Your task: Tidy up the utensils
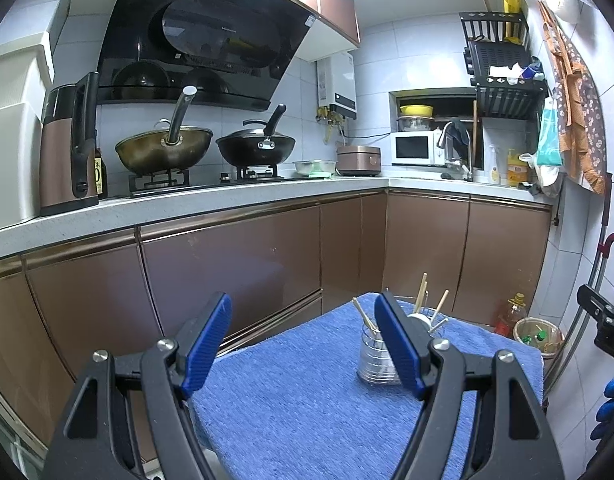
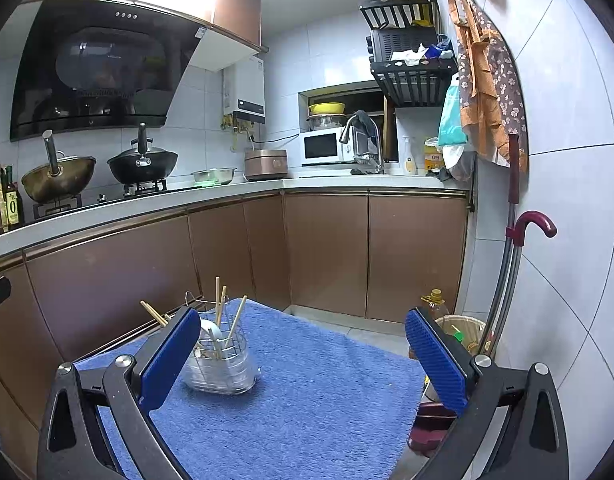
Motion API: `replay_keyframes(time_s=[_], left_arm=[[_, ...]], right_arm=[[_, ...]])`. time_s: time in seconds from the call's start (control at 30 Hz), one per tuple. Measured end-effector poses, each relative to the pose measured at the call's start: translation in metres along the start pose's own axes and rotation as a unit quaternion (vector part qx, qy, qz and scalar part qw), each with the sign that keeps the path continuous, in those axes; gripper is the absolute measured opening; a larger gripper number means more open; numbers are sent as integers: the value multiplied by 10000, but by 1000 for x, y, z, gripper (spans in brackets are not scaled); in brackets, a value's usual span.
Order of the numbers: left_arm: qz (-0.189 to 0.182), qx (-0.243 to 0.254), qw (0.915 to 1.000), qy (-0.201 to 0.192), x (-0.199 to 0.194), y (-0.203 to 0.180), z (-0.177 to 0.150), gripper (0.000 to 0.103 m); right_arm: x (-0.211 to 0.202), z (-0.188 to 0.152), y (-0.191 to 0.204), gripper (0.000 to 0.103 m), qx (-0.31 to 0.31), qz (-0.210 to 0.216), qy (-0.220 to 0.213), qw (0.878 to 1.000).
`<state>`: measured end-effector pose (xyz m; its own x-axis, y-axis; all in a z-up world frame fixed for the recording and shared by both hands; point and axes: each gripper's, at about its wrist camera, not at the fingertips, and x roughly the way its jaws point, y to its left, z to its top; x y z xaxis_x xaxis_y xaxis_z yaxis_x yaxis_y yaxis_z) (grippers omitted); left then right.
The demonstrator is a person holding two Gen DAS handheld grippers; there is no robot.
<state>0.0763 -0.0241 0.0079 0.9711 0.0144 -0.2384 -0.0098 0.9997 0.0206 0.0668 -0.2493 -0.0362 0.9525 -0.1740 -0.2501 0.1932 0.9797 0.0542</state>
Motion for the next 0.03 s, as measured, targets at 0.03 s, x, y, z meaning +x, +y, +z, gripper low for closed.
replay_keyframes(time_s=[0.03], left_arm=[[-14, 0, 10000, 7, 1, 1, 1, 73]], right_arm=[[0, 0, 0, 103, -2, -4, 1, 10000]])
